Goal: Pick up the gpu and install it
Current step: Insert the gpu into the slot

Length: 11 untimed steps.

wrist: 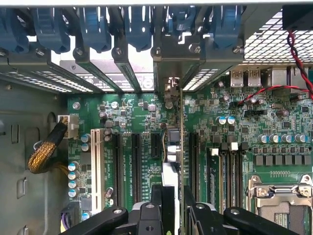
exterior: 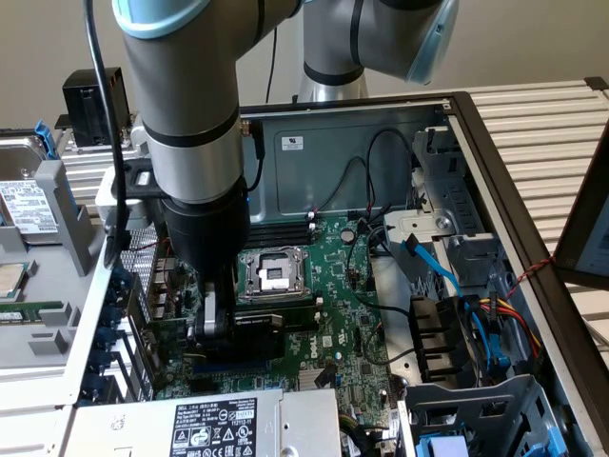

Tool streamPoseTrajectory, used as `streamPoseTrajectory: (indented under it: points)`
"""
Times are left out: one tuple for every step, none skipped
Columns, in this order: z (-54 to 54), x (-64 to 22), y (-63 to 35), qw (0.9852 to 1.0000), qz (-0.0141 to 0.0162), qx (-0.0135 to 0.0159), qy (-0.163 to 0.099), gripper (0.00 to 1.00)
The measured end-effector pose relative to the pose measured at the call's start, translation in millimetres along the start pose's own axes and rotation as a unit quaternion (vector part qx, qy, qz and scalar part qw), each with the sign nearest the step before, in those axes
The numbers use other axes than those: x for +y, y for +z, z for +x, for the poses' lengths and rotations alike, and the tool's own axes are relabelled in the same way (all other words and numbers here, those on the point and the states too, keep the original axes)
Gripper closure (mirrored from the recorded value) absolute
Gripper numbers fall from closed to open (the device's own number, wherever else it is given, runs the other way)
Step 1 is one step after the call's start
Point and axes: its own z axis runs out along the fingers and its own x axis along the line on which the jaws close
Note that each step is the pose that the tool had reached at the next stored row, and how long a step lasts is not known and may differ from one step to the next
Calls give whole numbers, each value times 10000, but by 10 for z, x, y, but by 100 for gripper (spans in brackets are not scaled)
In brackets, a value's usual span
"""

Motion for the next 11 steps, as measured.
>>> streamPoseTrajectory:
  points:
    - [1, 1, 3, 10000, 2, -2, -1, 73]
    - [2, 3, 6, 10000, 4, -4, -1, 73]
    - [2, 3, 6, 10000, 6, -4, -1, 73]
    - [2, 3, 6, 10000, 9, -4, -1, 73]
    - [1, 4, 6, 10000, 14, -4, 0, 73]
    - [1, 5, 6, 10000, 20, -4, 0, 73]
    - [1, 5, 6, 10000, 25, -5, 1, 73]
    - [1, 4, 7, 10000, 27, -5, 0, 73]
    - [2, 5, 7, 10000, 27, -6, 0, 73]
    - [2, 4, 6, 10000, 27, -6, 0, 73]
    - [2, 4, 6, 10000, 27, -6, -1, 73]
